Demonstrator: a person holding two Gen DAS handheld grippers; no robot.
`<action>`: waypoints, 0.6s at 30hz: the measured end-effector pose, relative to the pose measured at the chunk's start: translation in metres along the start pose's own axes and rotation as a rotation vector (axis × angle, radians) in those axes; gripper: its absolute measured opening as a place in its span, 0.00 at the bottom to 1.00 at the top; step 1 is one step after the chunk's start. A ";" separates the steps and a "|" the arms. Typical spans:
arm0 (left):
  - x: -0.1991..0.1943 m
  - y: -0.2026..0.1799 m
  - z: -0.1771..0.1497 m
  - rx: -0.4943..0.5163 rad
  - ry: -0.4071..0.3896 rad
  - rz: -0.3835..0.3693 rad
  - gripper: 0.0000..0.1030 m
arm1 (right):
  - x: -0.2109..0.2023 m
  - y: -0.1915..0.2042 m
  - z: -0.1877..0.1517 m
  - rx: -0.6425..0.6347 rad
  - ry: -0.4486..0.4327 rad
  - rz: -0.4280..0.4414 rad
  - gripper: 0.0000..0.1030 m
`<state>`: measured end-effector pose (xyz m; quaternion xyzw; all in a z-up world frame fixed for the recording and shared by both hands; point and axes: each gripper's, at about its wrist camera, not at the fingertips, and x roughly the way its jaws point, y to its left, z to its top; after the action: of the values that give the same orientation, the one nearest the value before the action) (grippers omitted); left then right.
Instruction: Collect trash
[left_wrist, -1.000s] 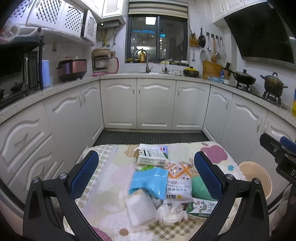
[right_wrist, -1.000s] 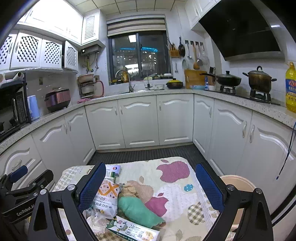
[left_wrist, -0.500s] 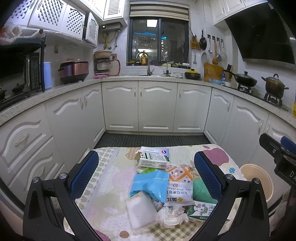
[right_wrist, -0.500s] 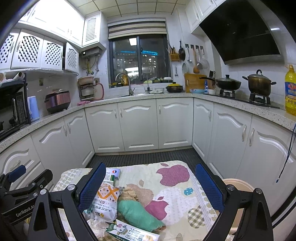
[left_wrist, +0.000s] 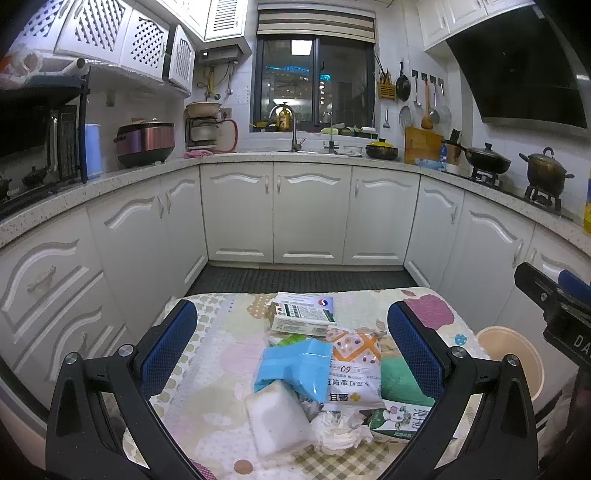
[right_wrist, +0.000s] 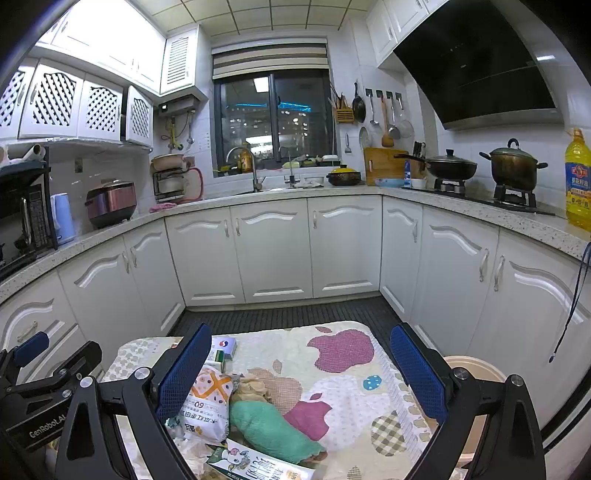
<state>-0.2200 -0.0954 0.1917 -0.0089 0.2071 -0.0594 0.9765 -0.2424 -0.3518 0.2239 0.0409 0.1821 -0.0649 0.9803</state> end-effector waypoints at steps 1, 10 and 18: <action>0.000 -0.001 0.000 0.002 0.000 0.002 1.00 | 0.001 0.000 0.000 0.000 0.001 0.000 0.94; 0.000 0.000 -0.001 0.003 0.004 0.001 1.00 | 0.000 -0.003 -0.002 -0.004 0.001 -0.004 0.94; 0.001 0.002 -0.005 0.008 0.021 0.003 1.00 | 0.001 -0.003 -0.002 -0.013 -0.001 -0.007 0.94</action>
<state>-0.2205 -0.0938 0.1866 -0.0042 0.2171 -0.0587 0.9744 -0.2428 -0.3542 0.2216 0.0336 0.1823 -0.0673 0.9804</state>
